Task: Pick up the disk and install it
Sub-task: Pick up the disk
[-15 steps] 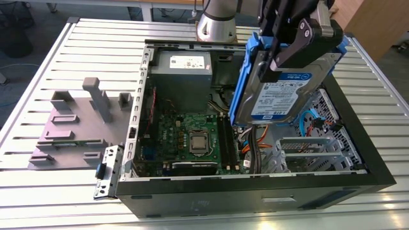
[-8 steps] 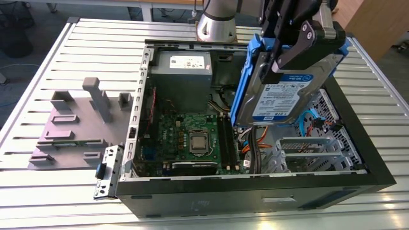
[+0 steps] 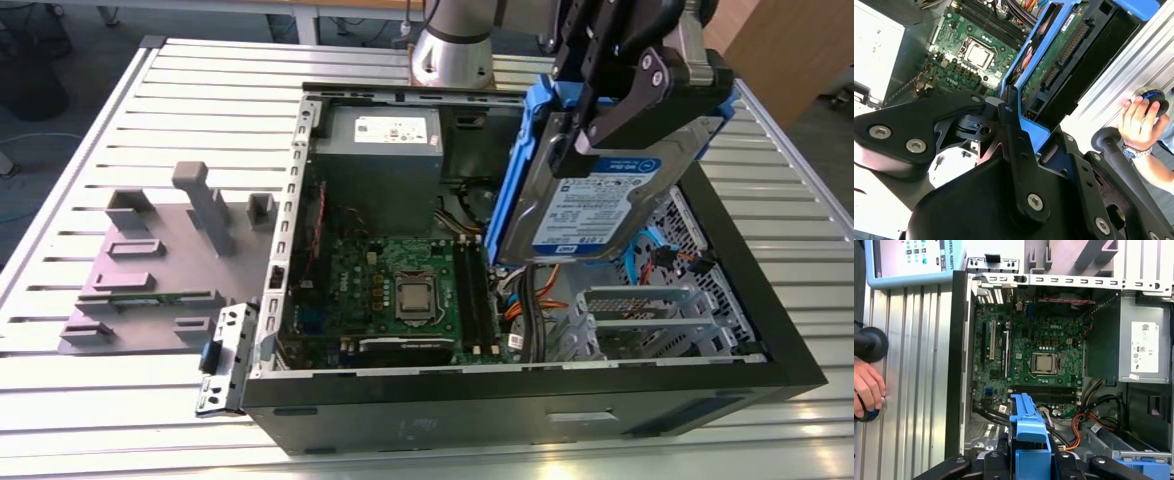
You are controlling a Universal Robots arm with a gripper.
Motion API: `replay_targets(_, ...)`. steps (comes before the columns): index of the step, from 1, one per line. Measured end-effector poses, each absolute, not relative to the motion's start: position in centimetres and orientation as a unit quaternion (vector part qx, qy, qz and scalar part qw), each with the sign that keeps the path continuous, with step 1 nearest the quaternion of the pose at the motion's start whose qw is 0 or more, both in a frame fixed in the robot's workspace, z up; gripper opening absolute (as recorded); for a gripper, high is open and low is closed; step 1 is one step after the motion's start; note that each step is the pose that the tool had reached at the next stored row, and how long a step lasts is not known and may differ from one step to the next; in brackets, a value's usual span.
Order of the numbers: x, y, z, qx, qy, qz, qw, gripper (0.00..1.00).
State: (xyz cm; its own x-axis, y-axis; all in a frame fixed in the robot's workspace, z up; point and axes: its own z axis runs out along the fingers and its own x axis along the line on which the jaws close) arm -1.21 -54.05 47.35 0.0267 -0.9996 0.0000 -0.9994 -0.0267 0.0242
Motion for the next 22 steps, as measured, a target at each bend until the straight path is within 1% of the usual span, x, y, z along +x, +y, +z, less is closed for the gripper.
replay_targets(22, 0.9, -54.2, 47.2, 0.716, -0.698, -0.008, 0.009, 0.37)
